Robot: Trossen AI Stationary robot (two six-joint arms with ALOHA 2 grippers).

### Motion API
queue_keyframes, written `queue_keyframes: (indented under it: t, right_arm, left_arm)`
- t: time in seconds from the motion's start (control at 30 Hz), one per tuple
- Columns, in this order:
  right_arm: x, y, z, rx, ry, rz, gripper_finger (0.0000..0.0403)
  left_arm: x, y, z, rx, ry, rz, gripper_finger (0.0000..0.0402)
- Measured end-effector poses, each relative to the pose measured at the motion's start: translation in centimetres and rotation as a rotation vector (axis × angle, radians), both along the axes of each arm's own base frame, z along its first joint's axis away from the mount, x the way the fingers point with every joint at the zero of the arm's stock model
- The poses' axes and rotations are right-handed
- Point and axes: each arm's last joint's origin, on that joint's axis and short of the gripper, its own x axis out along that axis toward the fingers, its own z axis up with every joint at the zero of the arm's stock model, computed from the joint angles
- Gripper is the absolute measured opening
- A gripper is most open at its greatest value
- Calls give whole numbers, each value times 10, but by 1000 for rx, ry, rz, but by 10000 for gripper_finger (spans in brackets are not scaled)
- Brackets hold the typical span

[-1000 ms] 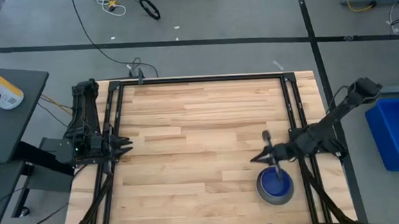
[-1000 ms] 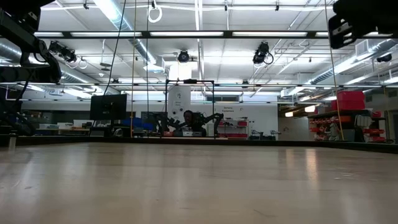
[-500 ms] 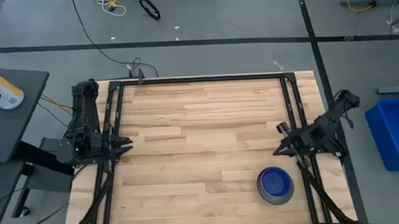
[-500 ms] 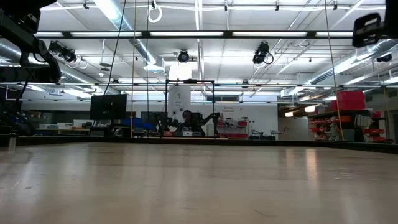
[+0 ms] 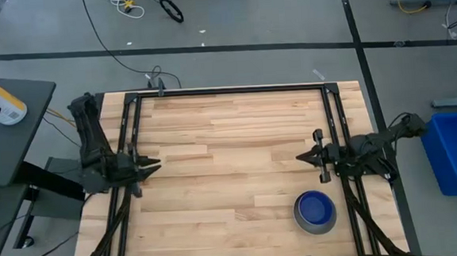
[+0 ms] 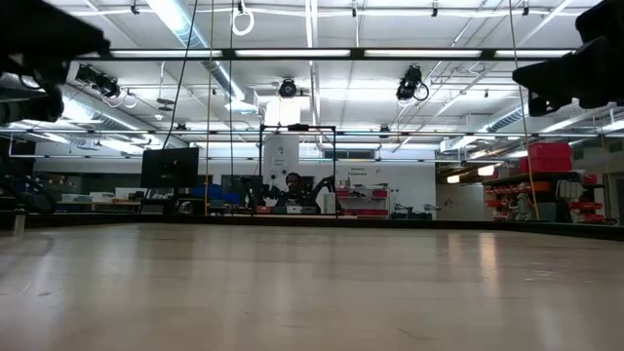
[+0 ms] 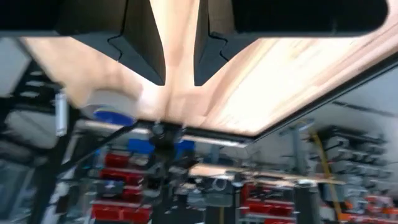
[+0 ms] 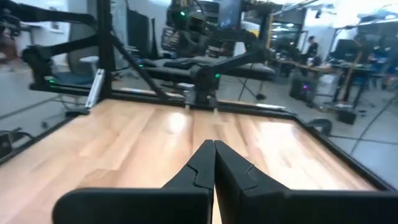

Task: Nest bowls inside each other
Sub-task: Return to Home Position

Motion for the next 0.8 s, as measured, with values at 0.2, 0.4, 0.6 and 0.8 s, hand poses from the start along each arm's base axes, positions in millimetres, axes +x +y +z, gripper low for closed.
queue_keyframes:
  t: [0.2, 0.4, 0.6, 0.8]
  right_arm:
    - [3, -4, -3, 62, 35, 34, 5]
    - [5, -6, -4, 77, 51, 18, 6]
    - [5, -5, -4, 92, 56, 42, 6]
    - [5, -5, -4, 123, 56, 43, 7]
  left_arm:
    - [7, 11, -40, -24, 19, 100, 107]
    - [4, 21, -48, -23, 6, 61, 115]
    - [5, 21, -38, 51, -27, -99, 89]
    - [11, 19, -21, 125, -278, -321, 76]
